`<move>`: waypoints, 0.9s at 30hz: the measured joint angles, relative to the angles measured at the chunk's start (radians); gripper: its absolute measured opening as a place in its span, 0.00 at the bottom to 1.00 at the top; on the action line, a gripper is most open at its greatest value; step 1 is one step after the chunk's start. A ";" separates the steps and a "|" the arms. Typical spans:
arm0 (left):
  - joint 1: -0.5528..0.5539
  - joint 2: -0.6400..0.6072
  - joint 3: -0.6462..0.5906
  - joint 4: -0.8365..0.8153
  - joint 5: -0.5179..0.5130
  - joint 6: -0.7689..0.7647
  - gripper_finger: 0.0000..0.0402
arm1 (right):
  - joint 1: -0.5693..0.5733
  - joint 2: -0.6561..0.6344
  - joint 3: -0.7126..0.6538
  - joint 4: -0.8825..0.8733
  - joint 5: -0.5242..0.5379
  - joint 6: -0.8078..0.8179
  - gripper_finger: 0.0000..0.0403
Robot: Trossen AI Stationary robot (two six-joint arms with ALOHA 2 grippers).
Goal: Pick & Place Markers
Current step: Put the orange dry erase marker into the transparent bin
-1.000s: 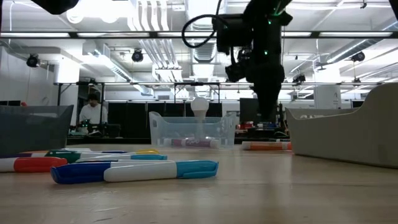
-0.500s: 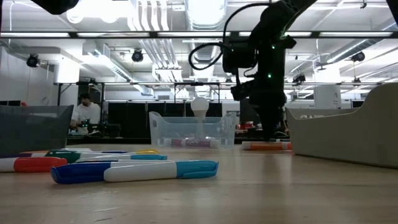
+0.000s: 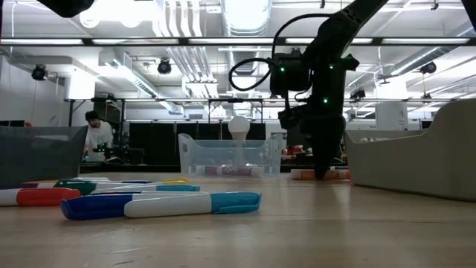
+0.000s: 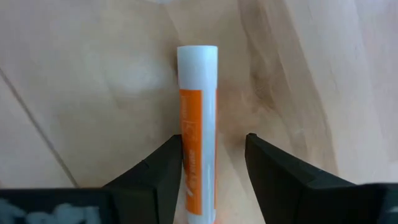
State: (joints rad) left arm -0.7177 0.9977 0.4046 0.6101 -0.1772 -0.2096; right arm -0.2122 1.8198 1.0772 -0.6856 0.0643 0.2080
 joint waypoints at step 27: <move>0.000 0.000 0.000 0.003 0.000 0.000 0.00 | -0.029 -0.002 0.035 -0.044 0.014 -0.032 0.11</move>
State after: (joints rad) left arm -0.7177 0.9977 0.4046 0.6132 -0.1776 -0.2092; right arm -0.2407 1.8174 1.1127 -0.7292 0.0778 0.1764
